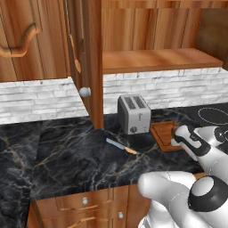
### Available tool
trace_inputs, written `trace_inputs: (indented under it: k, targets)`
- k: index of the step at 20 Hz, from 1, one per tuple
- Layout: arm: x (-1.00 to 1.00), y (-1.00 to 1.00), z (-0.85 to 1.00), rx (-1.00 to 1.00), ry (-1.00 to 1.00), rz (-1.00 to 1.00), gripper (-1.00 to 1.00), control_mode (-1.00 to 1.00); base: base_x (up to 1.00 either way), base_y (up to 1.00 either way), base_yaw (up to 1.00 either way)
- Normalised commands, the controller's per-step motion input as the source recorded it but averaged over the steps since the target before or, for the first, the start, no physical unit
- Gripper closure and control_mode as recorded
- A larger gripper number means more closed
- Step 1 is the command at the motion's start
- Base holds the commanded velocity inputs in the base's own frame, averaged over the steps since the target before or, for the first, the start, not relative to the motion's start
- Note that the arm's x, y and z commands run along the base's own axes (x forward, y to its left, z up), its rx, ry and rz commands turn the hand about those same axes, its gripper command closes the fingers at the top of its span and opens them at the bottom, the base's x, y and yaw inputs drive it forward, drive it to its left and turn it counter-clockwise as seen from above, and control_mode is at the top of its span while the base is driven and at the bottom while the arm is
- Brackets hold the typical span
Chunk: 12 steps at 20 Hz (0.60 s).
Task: Pick the bread, place it on the cutting board, pick the jam, place it on the counter, and close the cabinet.
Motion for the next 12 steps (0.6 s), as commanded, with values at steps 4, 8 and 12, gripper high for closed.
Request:
trace_inputs:
  k: [4, 8, 12]
  targets:
    - [0.11, 0.0, -0.09, 0.0, 0.0, 0.0, 1.0, -1.0, 0.0, 0.0, 0.0]
    - [0.12, 0.0, -0.07, 0.0, 0.0, 0.0, 1.0, -1.0, 0.0, 0.0, 0.0]
    - [0.14, 0.0, 0.0, 0.0, 0.0, 0.0, 1.0, -1.0, 0.0, 0.0, 0.0]
